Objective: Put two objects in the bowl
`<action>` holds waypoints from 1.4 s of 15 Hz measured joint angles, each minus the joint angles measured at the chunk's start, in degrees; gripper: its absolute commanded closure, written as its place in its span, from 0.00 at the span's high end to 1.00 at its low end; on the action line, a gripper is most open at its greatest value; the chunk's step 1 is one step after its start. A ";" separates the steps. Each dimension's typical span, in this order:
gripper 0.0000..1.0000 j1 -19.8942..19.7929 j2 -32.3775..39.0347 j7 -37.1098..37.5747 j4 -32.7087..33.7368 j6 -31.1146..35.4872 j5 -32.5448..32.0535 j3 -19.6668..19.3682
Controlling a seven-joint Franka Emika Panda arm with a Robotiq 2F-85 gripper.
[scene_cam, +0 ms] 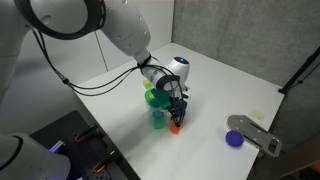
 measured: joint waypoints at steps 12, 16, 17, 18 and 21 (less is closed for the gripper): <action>1.00 2.09 1.19 5.37 -0.05 -4.44 4.02 1.27; 0.73 3.47 2.22 7.86 0.11 -4.31 4.02 1.25; 0.67 3.83 2.48 8.23 0.12 -4.05 4.02 1.23; 0.56 4.17 2.71 8.69 0.11 -3.61 4.02 1.19; 0.32 5.61 3.27 9.64 0.12 -1.12 3.97 0.57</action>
